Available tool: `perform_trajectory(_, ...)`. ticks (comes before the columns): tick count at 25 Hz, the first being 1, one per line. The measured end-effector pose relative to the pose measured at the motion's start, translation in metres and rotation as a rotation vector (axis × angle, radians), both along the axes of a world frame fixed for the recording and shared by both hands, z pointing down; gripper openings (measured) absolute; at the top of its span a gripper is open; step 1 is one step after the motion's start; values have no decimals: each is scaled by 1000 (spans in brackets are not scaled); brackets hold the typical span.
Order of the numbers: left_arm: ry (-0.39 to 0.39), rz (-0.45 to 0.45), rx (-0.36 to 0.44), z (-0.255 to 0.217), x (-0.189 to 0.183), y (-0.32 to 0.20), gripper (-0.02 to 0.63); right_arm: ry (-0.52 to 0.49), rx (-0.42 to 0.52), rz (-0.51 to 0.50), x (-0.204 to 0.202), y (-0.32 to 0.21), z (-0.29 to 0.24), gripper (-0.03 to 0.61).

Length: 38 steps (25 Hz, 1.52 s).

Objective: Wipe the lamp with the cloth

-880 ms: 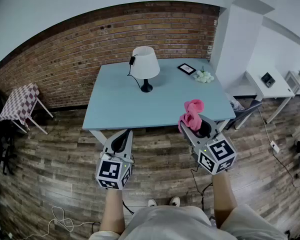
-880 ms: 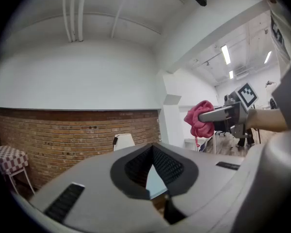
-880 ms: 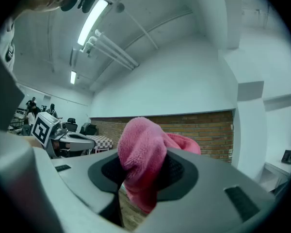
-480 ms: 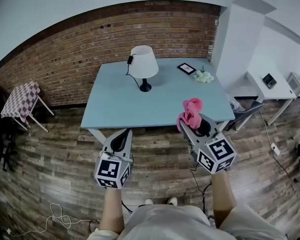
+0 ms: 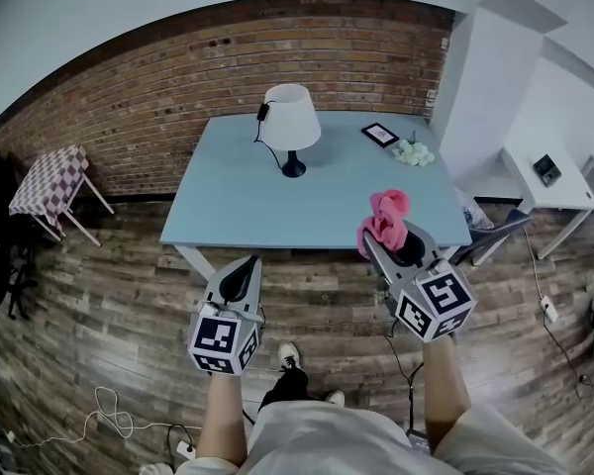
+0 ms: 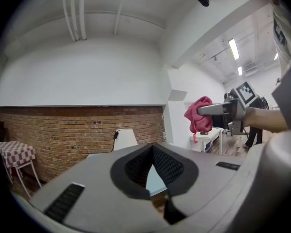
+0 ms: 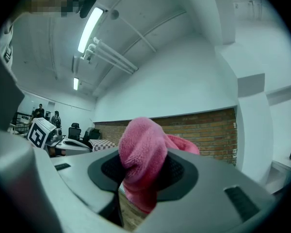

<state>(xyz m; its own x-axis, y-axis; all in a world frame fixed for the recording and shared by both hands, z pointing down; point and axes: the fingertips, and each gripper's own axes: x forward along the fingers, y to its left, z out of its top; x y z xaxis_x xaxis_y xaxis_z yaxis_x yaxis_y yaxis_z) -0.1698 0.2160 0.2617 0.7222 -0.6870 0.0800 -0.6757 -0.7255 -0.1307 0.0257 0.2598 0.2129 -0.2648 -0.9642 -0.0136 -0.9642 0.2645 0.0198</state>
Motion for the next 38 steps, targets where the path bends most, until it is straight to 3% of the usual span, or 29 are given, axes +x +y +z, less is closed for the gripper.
perform_trajectory(8, 16, -18, -7, 10, 10, -66, 12, 10, -15, -8, 12, -58, 12, 178)
perform_trajectory(22, 33, 9, -31, 14, 36, -248, 12, 72, -26, -7, 23, -238, 3, 179)
perform_trajectory(31, 29, 2, -72, 31, 34, -330, 12, 148, -39, -57, 12, -345, 1, 180)
perform_trajectory(36, 17, -3, -91, 55, 40, -372, 55, 224, -44, -62, 7, -401, 7, 181)
perform_trajectory(38, -5, 22, -96, 70, 49, -385, 111, 264, -38, -68, 5, -418, 9, 181)
